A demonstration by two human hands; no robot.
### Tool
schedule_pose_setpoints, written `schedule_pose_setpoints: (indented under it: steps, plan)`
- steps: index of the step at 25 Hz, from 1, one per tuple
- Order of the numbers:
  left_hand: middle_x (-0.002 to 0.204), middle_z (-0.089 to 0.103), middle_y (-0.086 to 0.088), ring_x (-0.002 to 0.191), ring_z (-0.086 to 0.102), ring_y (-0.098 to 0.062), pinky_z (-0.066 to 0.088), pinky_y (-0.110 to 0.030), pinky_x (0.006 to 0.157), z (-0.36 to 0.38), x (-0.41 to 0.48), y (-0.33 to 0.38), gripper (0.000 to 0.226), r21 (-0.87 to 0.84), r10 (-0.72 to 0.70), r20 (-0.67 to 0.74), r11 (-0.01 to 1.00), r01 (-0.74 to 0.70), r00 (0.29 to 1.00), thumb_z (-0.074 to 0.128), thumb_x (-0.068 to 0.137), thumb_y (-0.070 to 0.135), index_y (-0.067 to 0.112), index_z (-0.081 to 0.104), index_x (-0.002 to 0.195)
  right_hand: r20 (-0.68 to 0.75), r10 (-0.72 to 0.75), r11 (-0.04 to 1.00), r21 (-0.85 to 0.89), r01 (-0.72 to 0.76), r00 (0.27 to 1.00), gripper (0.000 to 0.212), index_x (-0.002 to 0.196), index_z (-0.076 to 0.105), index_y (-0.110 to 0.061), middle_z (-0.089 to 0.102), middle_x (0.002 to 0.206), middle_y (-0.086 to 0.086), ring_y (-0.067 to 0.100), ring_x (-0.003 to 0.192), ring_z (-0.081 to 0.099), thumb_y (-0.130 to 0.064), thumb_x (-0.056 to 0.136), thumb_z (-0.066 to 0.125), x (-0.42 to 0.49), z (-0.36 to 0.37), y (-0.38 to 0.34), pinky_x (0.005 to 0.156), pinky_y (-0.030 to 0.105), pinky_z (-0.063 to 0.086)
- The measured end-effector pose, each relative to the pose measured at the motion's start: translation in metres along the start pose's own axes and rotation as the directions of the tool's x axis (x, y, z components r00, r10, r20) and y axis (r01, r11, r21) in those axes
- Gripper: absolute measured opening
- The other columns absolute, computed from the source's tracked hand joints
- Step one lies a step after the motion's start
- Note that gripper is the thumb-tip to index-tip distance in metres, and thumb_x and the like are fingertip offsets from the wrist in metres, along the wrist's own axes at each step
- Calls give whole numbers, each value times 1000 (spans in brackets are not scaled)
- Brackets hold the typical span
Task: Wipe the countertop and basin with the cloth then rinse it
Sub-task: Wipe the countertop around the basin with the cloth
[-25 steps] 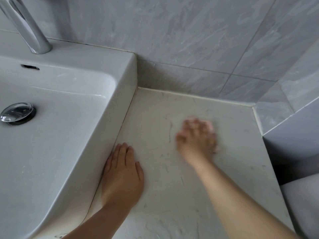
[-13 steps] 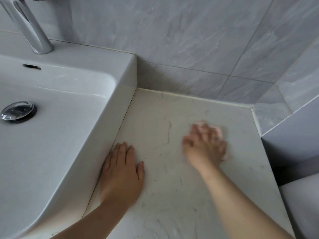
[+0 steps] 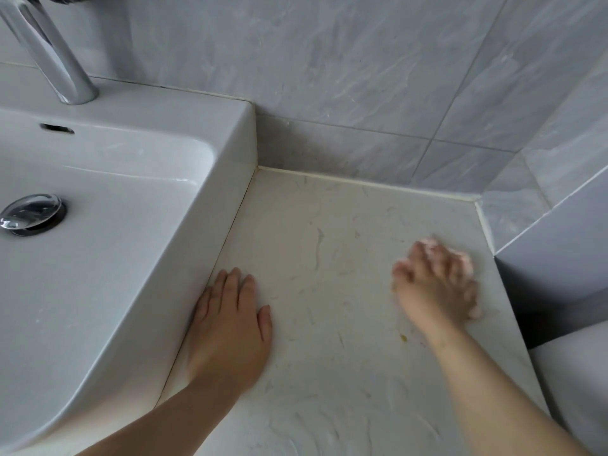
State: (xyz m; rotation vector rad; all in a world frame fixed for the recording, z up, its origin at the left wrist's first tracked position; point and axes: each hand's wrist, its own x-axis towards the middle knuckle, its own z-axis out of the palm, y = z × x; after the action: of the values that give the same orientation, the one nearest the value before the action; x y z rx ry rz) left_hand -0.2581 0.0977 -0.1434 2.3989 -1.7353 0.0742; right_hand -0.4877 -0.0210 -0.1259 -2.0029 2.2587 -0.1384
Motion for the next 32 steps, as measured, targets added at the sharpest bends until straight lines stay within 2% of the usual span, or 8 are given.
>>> schedule_pose_setpoints:
  steps: [5, 7, 10, 13, 19, 23, 28, 32]
  plan:
    - [120, 60, -24, 112, 57, -39, 44, -49, 94, -1, -2, 0, 56, -2, 5, -5, 1000, -5, 1000, 31, 85, 34, -3, 62, 114, 131, -598, 800, 41, 599, 791, 70, 146, 16, -39, 7, 158, -10, 17, 145, 0, -52, 78, 5, -38, 17, -85, 114, 39, 1]
    - [121, 60, -23, 113, 57, -38, 43, -48, 95, -1, -2, -2, 57, -4, 15, -19, 1000, -15, 1000, 31, 85, 34, -3, 62, 115, 153, -535, 841, 2, 541, 831, 56, 146, 12, -41, 4, 158, -13, 17, 145, -4, -50, 91, 21, -10, 13, -54, 115, 41, 3]
    - [121, 60, -22, 114, 56, -37, 42, -48, 95, 0, -1, -2, 56, -3, 10, -16, 1000, -10, 1000, 31, 85, 34, -3, 61, 115, 118, -187, 982, 17, 186, 975, 52, 145, 14, -41, 4, 157, -13, 17, 144, -2, -47, 96, 28, 26, 0, 27, 116, 45, 7]
    - [120, 60, -23, 113, 56, -39, 43, -50, 94, 0, -1, -1, 56, -21, 9, -5, 1000, -9, 1000, 31, 85, 33, -4, 61, 114, 80, 53, 996, 65, -58, 995, 51, 144, 18, -38, 5, 157, -10, 17, 143, -2, -46, 94, 27, 22, -12, 60, 115, 47, 8]
    - [120, 60, -25, 113, 56, -40, 43, -51, 94, -1, -1, -1, 56, -33, 6, -25, 999, -7, 1000, 32, 84, 33, -4, 61, 114, 38, -348, 936, -49, 349, 937, 72, 144, 26, -39, 20, 155, -9, 20, 144, 13, -61, 77, 10, -26, 7, 50, 113, 43, 17]
    - [119, 61, -24, 111, 58, -39, 43, -50, 93, -2, -1, -1, 56, -22, 11, -25, 1000, -11, 1000, 32, 84, 33, -4, 62, 113, 86, -105, 994, -4, 106, 991, 56, 146, 12, -37, 5, 158, -7, 20, 145, 0, -52, 93, 20, 28, -4, 64, 117, 43, 6]
    - [119, 60, -25, 113, 56, -40, 43, -51, 94, -1, 0, -2, 56, -29, 8, -18, 1000, -8, 1000, 32, 84, 33, -4, 61, 114, 13, -410, 910, -71, 409, 912, 62, 140, 36, -29, 39, 148, 1, 22, 137, 25, -58, 92, 11, -52, 8, 61, 105, 38, 23]
    - [119, 60, -25, 112, 56, -41, 44, -51, 93, -3, -1, -1, 56, -31, 11, -24, 999, -11, 1000, 32, 84, 33, -5, 61, 113, 106, -139, 990, 22, 137, 985, 55, 146, 8, -39, 0, 158, -11, 16, 145, -6, -51, 95, 22, 22, -9, 50, 117, 38, 2]
